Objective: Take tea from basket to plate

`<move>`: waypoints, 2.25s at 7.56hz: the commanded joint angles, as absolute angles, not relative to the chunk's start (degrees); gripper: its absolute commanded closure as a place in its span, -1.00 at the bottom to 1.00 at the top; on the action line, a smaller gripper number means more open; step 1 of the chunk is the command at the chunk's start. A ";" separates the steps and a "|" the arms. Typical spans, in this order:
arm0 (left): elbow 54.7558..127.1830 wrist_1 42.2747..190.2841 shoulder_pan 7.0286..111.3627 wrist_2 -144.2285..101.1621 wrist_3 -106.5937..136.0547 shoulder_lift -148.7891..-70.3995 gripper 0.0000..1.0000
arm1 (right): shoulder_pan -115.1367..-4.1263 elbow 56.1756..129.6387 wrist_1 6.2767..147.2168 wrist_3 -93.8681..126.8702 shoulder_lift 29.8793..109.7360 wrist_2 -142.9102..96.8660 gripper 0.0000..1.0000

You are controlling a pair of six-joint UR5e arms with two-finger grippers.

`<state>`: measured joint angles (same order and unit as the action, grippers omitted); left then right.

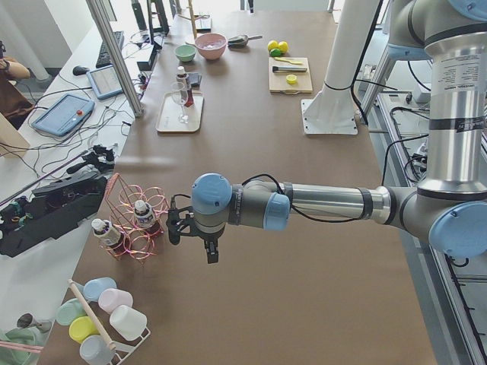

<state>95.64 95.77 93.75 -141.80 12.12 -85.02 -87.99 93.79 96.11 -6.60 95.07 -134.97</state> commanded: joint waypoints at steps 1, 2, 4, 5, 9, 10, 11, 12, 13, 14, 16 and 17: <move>94.57 95.45 93.34 -141.68 11.42 -85.33 -0.96 | -87.80 93.60 96.06 -5.89 94.48 -134.91 -1.00; 94.57 95.45 92.03 -136.72 11.08 -85.78 -0.96 | -87.54 93.60 95.98 -5.89 94.48 -134.65 -1.00; 95.01 94.49 88.88 -133.68 11.07 -86.13 -0.96 | -86.23 93.87 93.80 -6.06 94.13 -130.36 -1.00; 96.92 89.87 87.81 -134.03 10.90 -86.39 -0.96 | -86.22 93.78 91.78 -5.72 94.22 -129.99 -1.00; 99.94 86.84 87.36 -133.95 7.29 -83.67 -0.96 | -86.22 92.64 90.89 7.90 93.78 -130.34 -1.00; 100.63 86.84 87.36 -133.86 7.29 -84.11 -0.96 | -86.22 92.38 88.36 8.00 93.34 -130.17 -1.00; 100.90 86.84 87.19 -133.77 7.38 -85.24 -0.96 | -86.22 92.37 86.76 7.91 93.51 -130.17 -1.00; 100.29 86.84 86.93 -133.33 7.38 -85.51 -0.96 | -86.22 92.46 86.66 7.39 93.60 -130.34 -1.00; 100.20 86.75 87.01 -133.42 7.30 -85.00 -0.96 | -86.22 92.46 86.57 7.30 93.52 -130.25 -1.00; 100.11 86.75 87.01 -133.33 7.29 -83.60 -0.96 | -86.22 92.46 86.57 7.29 93.43 -130.25 -1.00; 99.32 86.75 87.01 -133.33 7.47 -82.36 -0.96 | -86.22 92.37 86.66 7.29 93.60 -130.25 -1.00; 98.19 86.92 86.92 -133.33 7.47 -82.44 -0.96 | -86.22 92.37 86.66 7.29 93.60 -130.34 -1.00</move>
<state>99.52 86.76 87.03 -133.37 7.41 -83.05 -86.22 92.40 86.65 7.30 93.56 -130.26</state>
